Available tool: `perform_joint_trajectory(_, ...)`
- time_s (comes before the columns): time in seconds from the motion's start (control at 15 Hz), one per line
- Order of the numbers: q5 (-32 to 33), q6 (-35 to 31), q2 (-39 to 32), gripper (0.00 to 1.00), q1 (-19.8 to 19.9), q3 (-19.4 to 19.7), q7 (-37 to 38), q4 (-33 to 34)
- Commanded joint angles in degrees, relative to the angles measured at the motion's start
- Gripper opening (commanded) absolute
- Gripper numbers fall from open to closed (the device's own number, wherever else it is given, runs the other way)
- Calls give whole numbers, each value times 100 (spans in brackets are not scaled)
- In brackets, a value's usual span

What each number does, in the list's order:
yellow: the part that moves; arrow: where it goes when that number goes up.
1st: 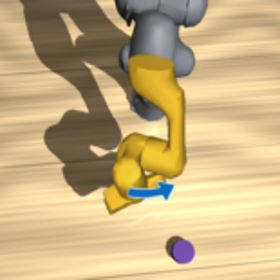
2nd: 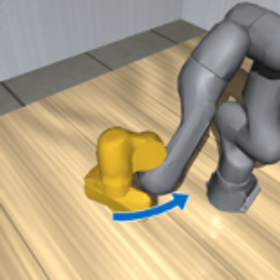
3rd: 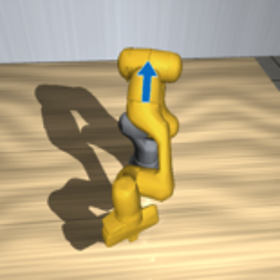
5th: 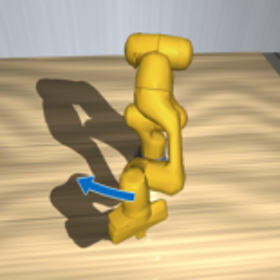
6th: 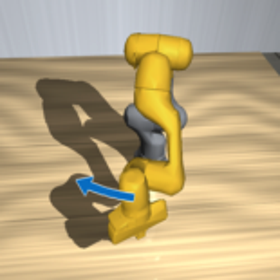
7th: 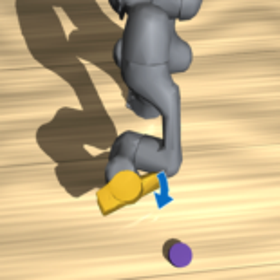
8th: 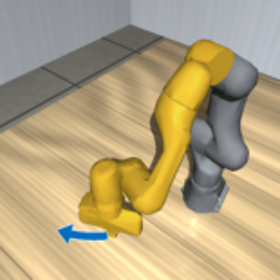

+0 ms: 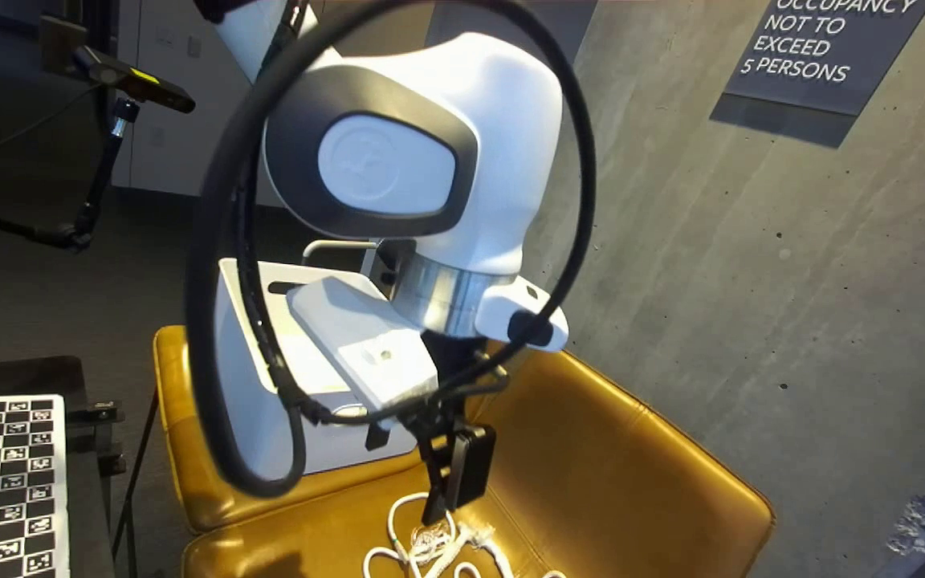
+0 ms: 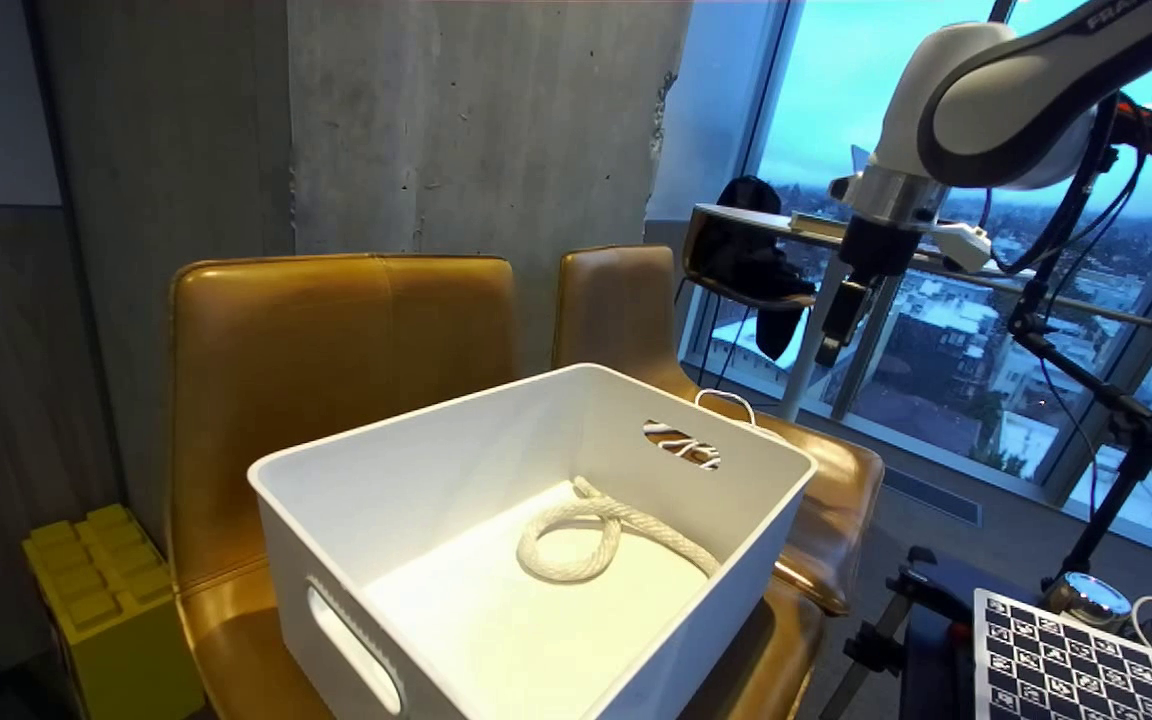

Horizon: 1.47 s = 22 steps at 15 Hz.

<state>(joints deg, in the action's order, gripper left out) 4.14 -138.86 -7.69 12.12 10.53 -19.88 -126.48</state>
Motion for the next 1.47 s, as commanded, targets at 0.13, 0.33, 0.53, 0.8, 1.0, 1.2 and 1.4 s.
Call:
perform_joint_trajectory(0.13, -209, -713, -1021, 100, 488, 89, -352, 434)
perform_joint_trajectory(0.33, -181, -929, -1521, 100, 715, 60, -234, 723)
perform_joint_trajectory(0.53, -97, -978, -1925, 100, 880, 83, -117, 1011)
perform_joint_trajectory(0.8, -226, -826, -2493, 100, 1193, 6, -113, 1546)
perform_joint_trajectory(1.0, -315, -703, -2866, 100, 1356, -43, -69, 2036)
perform_joint_trajectory(1.2, -277, -712, -3218, 100, 1367, -21, 57, 2397)
perform_joint_trajectory(1.4, -205, -761, -3470, 100, 1307, 11, 209, 2543)
